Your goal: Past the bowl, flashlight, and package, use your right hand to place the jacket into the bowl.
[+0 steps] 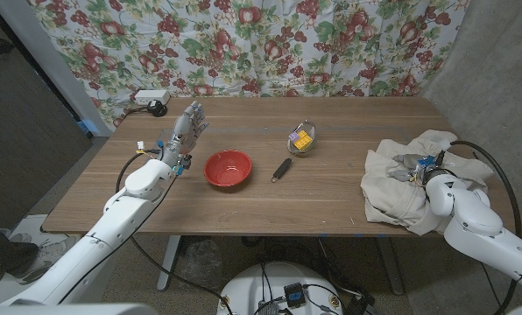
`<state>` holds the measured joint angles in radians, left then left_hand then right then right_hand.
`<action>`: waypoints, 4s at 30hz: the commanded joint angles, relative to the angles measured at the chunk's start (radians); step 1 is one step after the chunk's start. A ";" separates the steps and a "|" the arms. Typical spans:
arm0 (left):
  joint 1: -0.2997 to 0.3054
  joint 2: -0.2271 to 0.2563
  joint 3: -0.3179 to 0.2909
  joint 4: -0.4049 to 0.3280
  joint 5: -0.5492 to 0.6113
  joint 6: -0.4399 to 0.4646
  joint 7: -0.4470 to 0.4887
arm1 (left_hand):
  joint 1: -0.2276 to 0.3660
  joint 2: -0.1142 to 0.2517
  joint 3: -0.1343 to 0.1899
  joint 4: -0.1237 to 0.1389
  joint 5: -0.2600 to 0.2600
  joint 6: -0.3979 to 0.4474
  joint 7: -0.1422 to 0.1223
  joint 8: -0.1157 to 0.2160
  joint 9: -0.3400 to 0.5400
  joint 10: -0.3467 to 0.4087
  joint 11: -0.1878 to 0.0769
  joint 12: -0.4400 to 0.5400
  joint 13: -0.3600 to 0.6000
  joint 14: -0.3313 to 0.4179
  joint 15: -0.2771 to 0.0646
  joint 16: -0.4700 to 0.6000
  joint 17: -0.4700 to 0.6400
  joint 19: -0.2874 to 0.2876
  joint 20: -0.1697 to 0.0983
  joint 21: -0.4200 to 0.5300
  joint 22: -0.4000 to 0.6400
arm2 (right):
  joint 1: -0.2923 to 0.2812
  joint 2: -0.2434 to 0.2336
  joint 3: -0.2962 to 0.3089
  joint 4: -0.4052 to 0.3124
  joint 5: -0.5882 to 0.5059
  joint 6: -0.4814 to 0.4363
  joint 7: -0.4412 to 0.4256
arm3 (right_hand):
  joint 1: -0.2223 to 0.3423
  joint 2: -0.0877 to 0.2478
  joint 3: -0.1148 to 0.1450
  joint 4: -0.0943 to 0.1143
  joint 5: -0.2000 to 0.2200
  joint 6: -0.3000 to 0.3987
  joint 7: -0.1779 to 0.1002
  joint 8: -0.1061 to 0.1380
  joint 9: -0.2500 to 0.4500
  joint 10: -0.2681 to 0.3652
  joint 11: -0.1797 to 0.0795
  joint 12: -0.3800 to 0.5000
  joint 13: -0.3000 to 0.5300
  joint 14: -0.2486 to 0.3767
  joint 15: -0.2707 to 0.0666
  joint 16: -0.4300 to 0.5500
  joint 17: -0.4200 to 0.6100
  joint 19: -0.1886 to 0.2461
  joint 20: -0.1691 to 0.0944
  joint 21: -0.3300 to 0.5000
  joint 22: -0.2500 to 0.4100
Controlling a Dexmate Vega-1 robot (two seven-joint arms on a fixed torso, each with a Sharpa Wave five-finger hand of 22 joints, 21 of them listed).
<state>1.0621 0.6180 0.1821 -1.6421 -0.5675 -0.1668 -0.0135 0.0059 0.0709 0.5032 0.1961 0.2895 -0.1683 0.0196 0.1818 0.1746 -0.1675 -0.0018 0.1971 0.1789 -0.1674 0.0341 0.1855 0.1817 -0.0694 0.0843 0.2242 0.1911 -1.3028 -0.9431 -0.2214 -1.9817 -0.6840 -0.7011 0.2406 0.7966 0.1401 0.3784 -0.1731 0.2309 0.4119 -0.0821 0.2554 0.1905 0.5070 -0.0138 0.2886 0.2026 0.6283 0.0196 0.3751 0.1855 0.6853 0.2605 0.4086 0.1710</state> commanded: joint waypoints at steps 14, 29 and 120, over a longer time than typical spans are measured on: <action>0.009 0.001 -0.005 -0.015 0.003 0.003 0.006 | -0.002 0.110 -0.003 -0.003 0.006 -0.048 -0.006 0.001 0.001 -0.080 0.003 0.001 0.004 -0.077 0.004 0.000 0.001 0.001 0.004 0.000 0.003 | -0.040 0.001 0.053 -0.005 0.062 0.097 -0.099 | 0.637 0.018 -0.029 0.021 -0.040 0.397 0.087 0.007 0.048 0.273 0.051 0.206 0.194 0.391 -0.238 0.236 0.482 0.449 -0.484 0.278 0.180; 0.016 -0.002 -0.010 -0.017 0.003 -0.003 0.012 | -0.002 0.110 -0.003 -0.002 0.006 -0.048 -0.005 0.001 0.001 -0.081 0.003 0.001 0.004 -0.078 0.005 0.000 0.001 0.000 0.005 0.000 0.003 | -0.136 0.058 0.160 -0.023 0.036 0.265 -0.291 | 0.659 0.009 -0.050 0.027 -0.034 0.585 0.127 0.046 0.055 0.288 0.054 0.264 0.252 0.365 -0.239 0.212 0.550 0.421 -0.483 0.331 0.190; 0.039 -0.004 -0.041 -0.028 -0.012 -0.040 -0.009 | -0.002 0.109 -0.005 -0.003 0.007 -0.048 -0.006 0.001 0.001 -0.080 0.001 0.001 0.004 -0.077 0.004 0.001 0.001 0.001 0.005 0.000 0.003 | -0.184 0.302 0.404 -0.201 -0.180 0.583 -0.309 | 0.686 -0.010 -0.082 0.036 -0.017 0.655 0.139 0.004 0.041 0.304 0.058 0.308 0.299 0.397 -0.235 0.142 0.599 0.391 -0.484 0.415 0.172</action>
<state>1.0970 0.6153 0.1457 -1.6662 -0.5797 -0.2013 -0.0225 0.0059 0.0709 0.5003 0.1931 0.2895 -0.1683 0.0196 0.1817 0.1745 -0.1675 -0.0018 0.1971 0.1789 -0.1674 0.0341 0.1855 0.1817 -0.0694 0.0843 0.2242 0.1911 -1.4897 -0.6595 0.1652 -2.1597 -0.8450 -0.1379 -0.0760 1.4725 0.1277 0.3000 -0.1384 0.2080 1.0578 0.0555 0.2610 0.2303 0.8015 0.0443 0.5919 0.4956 0.9762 -0.1039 0.5205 0.7809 1.0842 -0.1897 0.8180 0.3429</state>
